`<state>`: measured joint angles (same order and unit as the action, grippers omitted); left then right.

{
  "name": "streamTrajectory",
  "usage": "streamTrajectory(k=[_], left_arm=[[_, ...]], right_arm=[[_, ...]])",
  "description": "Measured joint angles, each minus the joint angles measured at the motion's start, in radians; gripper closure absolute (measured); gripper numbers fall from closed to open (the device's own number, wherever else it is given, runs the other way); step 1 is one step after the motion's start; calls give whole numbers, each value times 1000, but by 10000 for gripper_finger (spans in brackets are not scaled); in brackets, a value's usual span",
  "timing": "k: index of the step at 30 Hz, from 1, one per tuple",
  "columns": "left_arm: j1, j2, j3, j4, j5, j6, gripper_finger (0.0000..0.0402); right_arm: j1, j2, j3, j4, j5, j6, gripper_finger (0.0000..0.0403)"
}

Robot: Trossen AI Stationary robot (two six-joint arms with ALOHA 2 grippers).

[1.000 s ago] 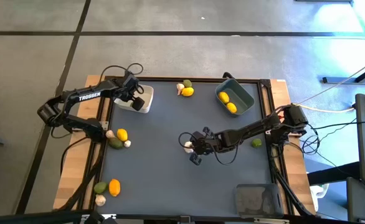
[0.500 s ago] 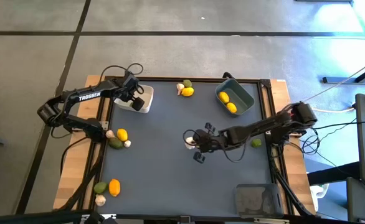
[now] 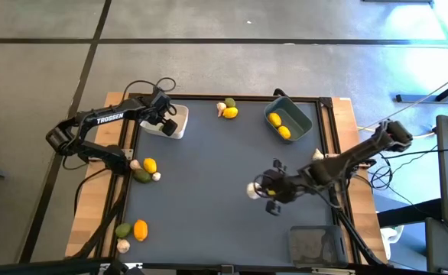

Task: Sort produce into baskets
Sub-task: Put the white garlic into the black bin

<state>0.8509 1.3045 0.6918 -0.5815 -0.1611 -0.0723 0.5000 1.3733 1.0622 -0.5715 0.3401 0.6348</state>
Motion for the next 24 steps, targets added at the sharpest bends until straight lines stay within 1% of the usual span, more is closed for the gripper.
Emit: streamTrajectory(k=[5,10,15,24], left_arm=[[0,0,0,-2,0,0,54],[0,0,0,-4,0,-4,54],[0,0,0,-7,1,-7,54],[0,0,0,-8,1,-8,54]], right_arm=[[113,-44,0,-51,7,137,386],[237,-64,0,-110,-4,314,386],[358,-65,0,-204,-81,574,386],[536,-64,0,-226,-102,1014,386]])
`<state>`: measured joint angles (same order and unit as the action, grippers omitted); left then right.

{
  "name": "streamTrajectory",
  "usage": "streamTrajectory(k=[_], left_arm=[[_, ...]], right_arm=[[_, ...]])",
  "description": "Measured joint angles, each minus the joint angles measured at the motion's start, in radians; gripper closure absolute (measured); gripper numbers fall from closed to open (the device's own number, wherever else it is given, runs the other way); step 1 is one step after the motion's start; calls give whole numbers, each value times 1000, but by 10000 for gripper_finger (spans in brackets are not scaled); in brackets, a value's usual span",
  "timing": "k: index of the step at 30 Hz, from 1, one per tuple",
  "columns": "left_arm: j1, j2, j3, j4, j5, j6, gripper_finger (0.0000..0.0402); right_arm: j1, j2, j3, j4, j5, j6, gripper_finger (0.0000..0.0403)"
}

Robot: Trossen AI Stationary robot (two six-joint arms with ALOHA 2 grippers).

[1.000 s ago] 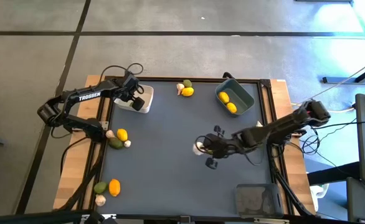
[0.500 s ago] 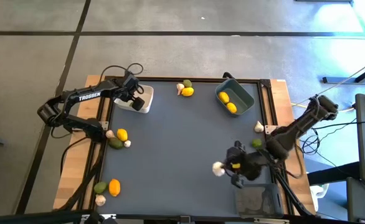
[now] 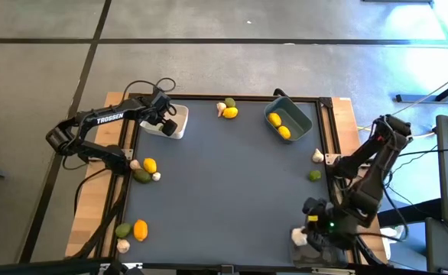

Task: Sort produce into baskets
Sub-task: Put the white garlic into the black bin

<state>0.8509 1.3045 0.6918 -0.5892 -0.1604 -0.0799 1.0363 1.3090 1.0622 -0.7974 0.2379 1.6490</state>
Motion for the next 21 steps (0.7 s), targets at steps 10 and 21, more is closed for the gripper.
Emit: streamTrajectory(k=[10,21], left_arm=[[0,0,0,0,0,-30,54],[0,0,0,2,0,-26,54]], right_arm=[[101,48,0,-89,-116,314,386],[138,176,0,-184,-249,336,386]])
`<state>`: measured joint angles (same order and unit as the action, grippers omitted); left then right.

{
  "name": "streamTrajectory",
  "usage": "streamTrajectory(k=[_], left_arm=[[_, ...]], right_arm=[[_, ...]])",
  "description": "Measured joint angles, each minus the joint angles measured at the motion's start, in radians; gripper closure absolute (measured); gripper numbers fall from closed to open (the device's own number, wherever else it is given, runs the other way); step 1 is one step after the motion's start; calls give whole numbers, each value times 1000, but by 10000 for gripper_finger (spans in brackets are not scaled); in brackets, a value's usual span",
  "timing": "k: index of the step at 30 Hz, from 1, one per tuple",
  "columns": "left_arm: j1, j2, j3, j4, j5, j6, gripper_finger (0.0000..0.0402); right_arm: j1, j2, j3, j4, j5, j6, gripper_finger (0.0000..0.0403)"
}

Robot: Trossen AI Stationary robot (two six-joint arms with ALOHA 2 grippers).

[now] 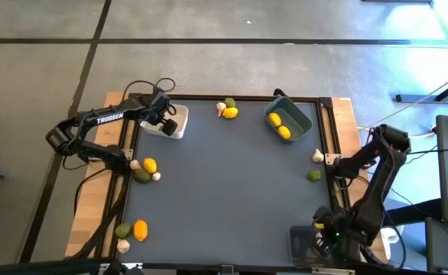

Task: Sort produce into baskets
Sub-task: Put the white garlic into the black bin

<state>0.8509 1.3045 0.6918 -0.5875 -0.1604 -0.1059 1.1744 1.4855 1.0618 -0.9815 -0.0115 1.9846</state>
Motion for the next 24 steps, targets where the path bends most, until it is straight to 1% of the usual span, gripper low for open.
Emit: streamTrajectory(k=[6,11,19,21,24], left_arm=[[0,0,0,1,0,0,54],[0,0,0,1,0,0,54],[0,0,0,6,0,0,54],[0,0,0,7,0,4,54],[0,0,0,5,-4,3,54]], right_arm=[[25,58,0,-18,3,0,386],[24,96,0,-17,18,0,386],[24,110,0,-19,17,-1,384],[24,110,0,-22,16,-2,375],[24,110,0,-39,11,-2,346]])
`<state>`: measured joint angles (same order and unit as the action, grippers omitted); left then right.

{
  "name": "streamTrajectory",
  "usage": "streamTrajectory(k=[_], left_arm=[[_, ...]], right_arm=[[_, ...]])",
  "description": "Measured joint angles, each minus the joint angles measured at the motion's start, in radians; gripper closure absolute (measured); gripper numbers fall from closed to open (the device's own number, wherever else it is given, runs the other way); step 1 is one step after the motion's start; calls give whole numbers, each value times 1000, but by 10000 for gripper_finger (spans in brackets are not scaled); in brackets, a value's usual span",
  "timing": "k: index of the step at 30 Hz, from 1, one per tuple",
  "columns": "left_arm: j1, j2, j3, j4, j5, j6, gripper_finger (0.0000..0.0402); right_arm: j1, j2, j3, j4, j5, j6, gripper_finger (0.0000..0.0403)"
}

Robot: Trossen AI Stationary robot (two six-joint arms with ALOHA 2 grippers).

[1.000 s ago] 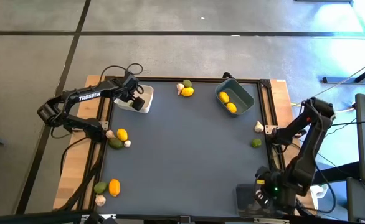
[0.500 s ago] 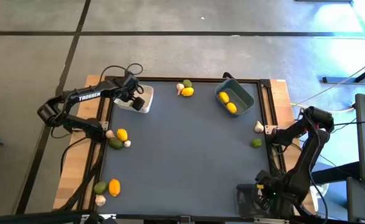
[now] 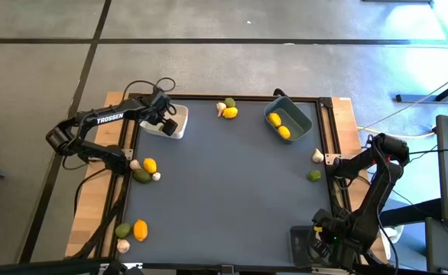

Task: Sort produce into baskets
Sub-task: Put the white garlic into the black bin, then adjust the white bin

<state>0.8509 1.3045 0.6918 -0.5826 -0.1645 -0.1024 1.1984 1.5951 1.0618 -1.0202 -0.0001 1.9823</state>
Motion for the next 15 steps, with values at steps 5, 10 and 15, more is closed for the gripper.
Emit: streamTrajectory(k=[5,10,15], left_arm=[[0,0,0,18,-21,11,54],[0,0,0,23,-27,20,54],[0,-7,0,22,-27,40,54]], right_arm=[[0,0,0,-19,-46,-20,289],[0,0,0,-34,-86,-40,258],[-2,-22,0,-32,-145,-55,252]])
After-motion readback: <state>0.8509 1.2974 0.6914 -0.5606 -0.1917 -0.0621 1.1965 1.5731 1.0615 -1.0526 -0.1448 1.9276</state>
